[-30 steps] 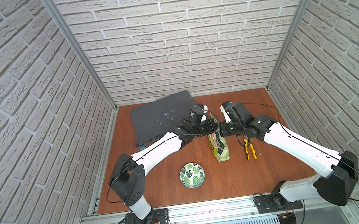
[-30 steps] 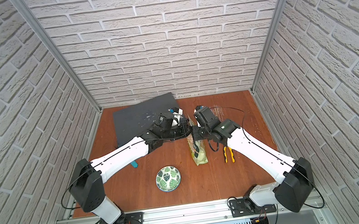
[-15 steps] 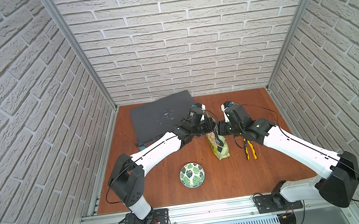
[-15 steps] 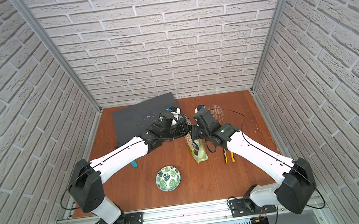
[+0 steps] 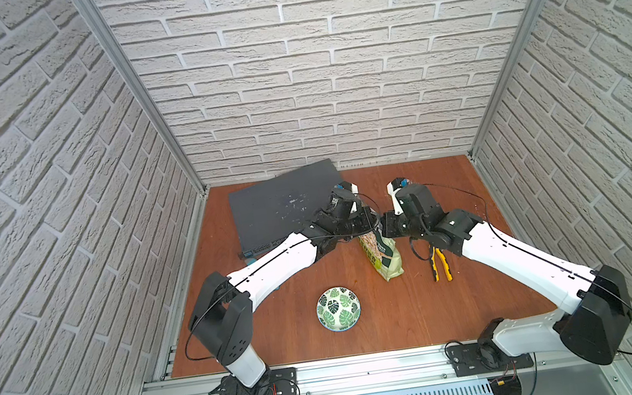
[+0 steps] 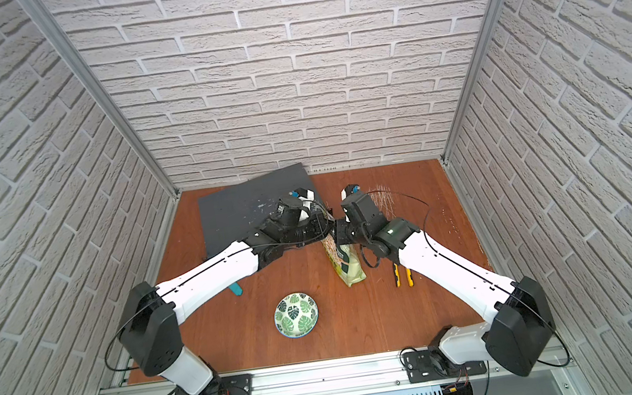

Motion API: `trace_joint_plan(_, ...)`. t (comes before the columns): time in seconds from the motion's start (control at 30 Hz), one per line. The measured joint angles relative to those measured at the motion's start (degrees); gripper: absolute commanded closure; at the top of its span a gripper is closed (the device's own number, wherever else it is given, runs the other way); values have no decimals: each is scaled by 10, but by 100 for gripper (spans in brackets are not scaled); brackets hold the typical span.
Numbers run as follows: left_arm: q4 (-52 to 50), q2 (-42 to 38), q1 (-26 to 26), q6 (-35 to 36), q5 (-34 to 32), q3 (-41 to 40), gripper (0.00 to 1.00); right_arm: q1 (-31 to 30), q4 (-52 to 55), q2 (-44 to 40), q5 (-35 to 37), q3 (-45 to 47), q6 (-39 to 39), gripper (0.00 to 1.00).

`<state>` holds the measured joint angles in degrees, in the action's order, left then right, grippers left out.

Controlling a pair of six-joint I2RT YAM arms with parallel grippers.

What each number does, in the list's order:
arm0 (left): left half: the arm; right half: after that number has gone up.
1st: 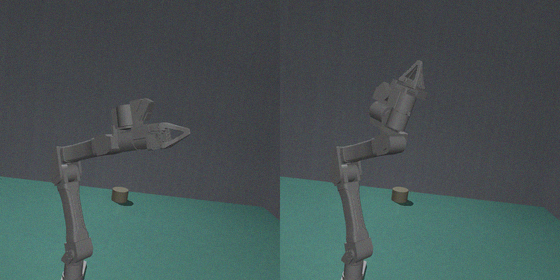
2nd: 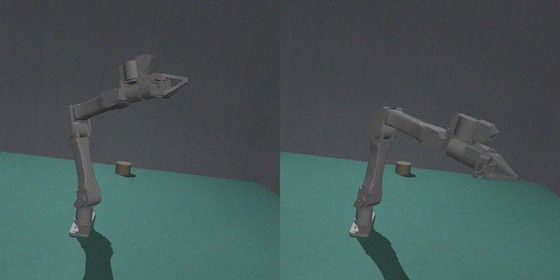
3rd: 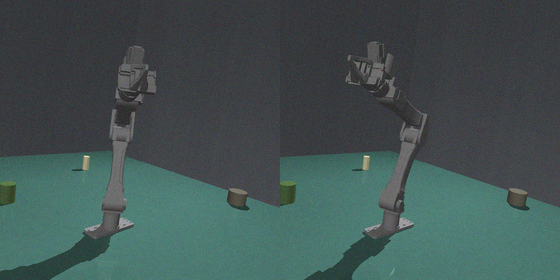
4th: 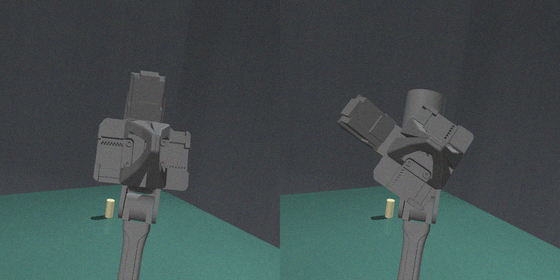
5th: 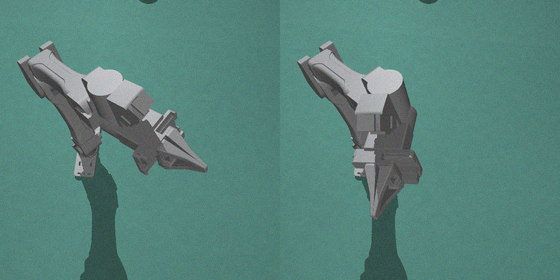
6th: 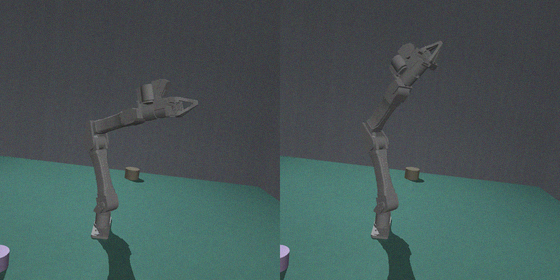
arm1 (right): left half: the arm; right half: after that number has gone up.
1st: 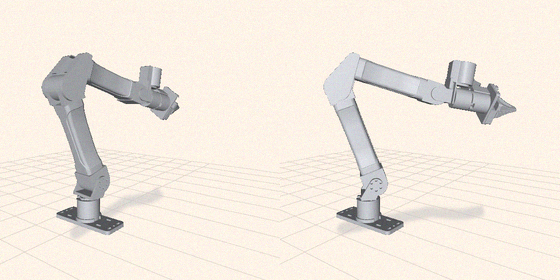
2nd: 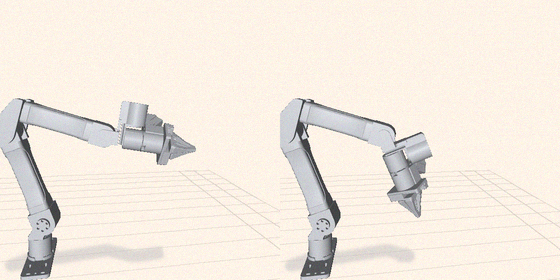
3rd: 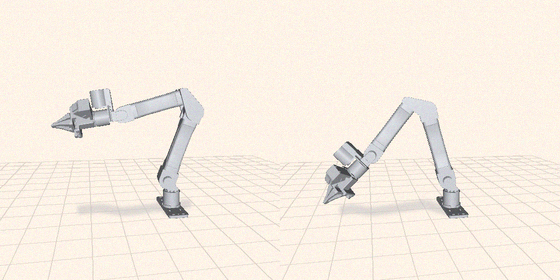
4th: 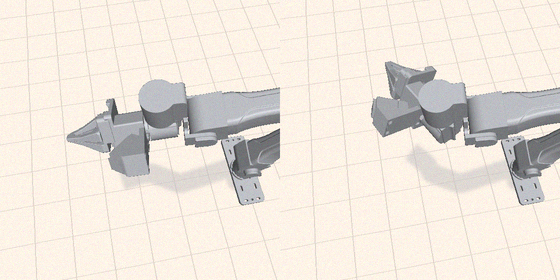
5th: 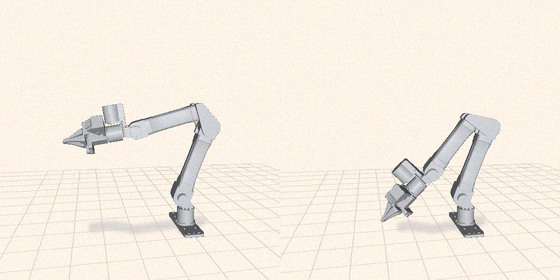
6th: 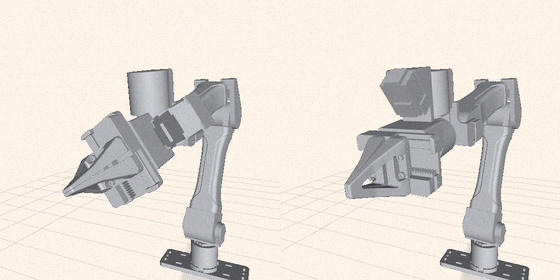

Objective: Pour the oats into the breakfast bowl
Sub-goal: Open the oats bag at the center of the board.

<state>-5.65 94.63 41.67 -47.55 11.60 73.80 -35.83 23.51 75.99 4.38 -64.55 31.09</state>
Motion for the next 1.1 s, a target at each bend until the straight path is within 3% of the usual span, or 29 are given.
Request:
trace_joint_plan(0.23,-23,-13,-2,1,0,-12,100,53,30,11,-78,-12,-74,96)
trace_joint_plan(0.43,-33,-16,-2,2,0,-12,100,60,63,26,-106,-35,-120,97)
trace_joint_plan(0.57,-46,-16,-2,10,-2,-12,100,59,78,25,-75,-41,-134,97)
trace_joint_plan(0.87,-133,-45,-2,49,-16,-7,100,50,100,9,75,-42,-116,97)
trace_joint_plan(1.1,-198,-49,0,82,-63,27,100,36,108,9,91,-52,-104,97)
